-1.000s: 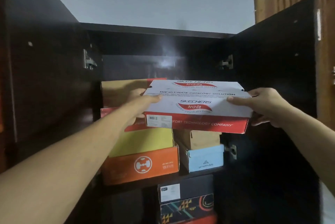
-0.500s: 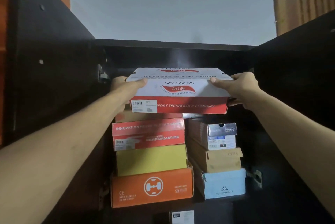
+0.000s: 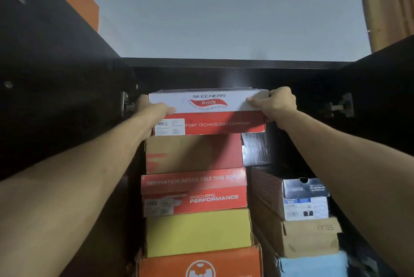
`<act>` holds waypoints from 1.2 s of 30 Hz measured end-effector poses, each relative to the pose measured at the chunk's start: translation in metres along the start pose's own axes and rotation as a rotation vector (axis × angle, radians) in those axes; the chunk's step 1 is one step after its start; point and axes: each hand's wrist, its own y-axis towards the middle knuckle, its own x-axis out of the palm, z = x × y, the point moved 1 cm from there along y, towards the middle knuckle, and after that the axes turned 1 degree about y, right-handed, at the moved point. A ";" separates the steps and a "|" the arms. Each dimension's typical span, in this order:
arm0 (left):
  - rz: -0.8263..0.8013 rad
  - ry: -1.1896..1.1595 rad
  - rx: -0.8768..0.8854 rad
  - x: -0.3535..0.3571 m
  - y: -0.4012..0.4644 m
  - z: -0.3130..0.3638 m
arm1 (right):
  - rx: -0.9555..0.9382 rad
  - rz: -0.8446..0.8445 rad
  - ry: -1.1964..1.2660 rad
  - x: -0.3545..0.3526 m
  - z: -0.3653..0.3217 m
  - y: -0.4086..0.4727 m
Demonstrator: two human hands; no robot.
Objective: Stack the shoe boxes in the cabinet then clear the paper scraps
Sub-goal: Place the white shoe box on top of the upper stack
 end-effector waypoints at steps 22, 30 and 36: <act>-0.177 0.637 0.099 0.016 0.049 -0.055 | -0.079 -0.022 -0.186 0.071 0.022 0.040; -0.144 1.050 0.243 0.026 0.028 -0.082 | -0.083 -0.033 -0.283 0.078 0.047 0.027; -0.257 1.174 0.212 0.039 0.004 -0.092 | -0.104 -0.125 -0.328 0.069 0.054 0.013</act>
